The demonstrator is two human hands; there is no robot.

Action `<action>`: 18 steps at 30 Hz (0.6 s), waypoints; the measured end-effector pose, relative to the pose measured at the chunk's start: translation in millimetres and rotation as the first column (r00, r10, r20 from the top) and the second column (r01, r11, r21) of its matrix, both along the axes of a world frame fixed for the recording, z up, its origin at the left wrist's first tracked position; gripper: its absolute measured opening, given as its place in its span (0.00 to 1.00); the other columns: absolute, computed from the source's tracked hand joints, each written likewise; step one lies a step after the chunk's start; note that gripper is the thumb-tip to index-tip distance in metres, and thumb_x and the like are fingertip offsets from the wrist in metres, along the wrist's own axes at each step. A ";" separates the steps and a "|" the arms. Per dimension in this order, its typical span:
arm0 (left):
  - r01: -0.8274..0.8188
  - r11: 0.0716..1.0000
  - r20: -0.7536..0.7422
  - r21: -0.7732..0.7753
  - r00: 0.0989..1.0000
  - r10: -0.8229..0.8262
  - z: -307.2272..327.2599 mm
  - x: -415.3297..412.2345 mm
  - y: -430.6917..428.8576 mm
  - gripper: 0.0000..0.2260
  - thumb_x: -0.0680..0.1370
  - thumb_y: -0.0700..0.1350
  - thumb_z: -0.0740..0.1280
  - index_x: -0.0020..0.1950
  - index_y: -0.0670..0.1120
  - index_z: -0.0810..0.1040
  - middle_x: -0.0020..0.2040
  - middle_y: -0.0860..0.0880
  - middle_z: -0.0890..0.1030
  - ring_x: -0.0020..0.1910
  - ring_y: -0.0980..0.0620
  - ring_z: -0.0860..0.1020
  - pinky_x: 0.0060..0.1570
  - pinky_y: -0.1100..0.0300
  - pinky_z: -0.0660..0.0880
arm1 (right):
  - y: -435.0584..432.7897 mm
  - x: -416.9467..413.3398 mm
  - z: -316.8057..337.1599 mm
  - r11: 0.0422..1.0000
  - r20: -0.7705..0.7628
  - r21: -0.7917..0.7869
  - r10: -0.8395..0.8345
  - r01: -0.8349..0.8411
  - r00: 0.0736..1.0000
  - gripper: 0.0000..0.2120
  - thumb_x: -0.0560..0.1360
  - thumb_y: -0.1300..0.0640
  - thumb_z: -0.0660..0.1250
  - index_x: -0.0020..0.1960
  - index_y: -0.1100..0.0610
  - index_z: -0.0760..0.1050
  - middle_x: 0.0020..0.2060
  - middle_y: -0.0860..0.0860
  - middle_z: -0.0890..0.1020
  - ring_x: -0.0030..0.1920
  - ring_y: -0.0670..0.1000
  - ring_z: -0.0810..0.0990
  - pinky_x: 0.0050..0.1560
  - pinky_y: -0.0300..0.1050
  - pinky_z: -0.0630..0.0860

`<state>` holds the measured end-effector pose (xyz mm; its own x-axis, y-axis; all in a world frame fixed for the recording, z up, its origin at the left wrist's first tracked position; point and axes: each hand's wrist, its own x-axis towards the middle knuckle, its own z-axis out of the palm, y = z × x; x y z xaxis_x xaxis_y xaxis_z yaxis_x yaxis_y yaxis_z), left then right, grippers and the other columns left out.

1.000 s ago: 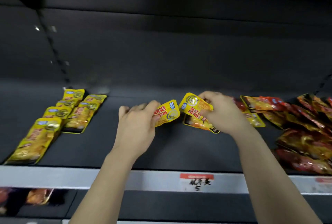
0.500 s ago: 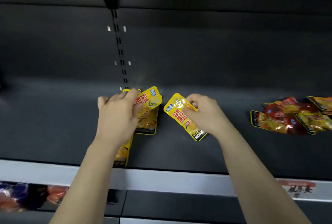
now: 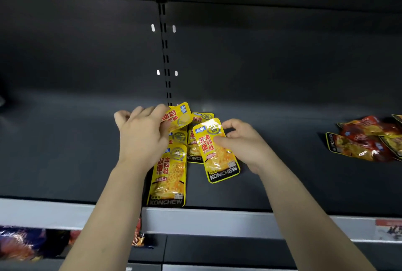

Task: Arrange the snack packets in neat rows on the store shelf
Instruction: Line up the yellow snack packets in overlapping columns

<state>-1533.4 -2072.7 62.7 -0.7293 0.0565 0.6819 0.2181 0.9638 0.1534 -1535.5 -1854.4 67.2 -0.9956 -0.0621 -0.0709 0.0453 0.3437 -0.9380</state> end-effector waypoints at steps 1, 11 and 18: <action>-0.002 1.000 0.004 0.010 1.000 0.002 -0.7 0.5 -0.5 0.07 0.74 0.45 0.63 0.50 0.46 0.76 0.36 0.51 0.79 0.39 0.44 0.73 0.47 0.52 0.56 | -1.0 -0.1 -2.3 1.000 0.034 -0.019 0.011 -0.010 0.999 0.11 0.73 0.62 0.72 0.52 0.54 0.75 0.44 0.57 0.85 0.44 0.57 0.85 0.50 0.59 0.81; -0.027 0.993 -0.001 0.116 1.000 0.027 -1.7 3.5 -2.5 0.06 0.76 0.43 0.64 0.52 0.46 0.76 0.36 0.53 0.76 0.41 0.43 0.74 0.46 0.54 0.53 | -6.0 -1.6 -8.8 0.999 0.078 0.039 0.002 -0.005 0.997 0.16 0.69 0.59 0.77 0.53 0.58 0.74 0.41 0.58 0.84 0.30 0.46 0.76 0.24 0.36 0.67; -0.034 0.986 -0.002 0.165 0.999 0.035 -2.1 3.7 -4.8 0.07 0.76 0.43 0.64 0.54 0.46 0.76 0.38 0.50 0.77 0.42 0.43 0.73 0.47 0.52 0.55 | -9.1 -5.8 -15.5 0.982 0.019 0.189 -0.011 0.007 1.000 0.16 0.67 0.54 0.79 0.49 0.56 0.76 0.37 0.52 0.83 0.27 0.44 0.76 0.26 0.35 0.69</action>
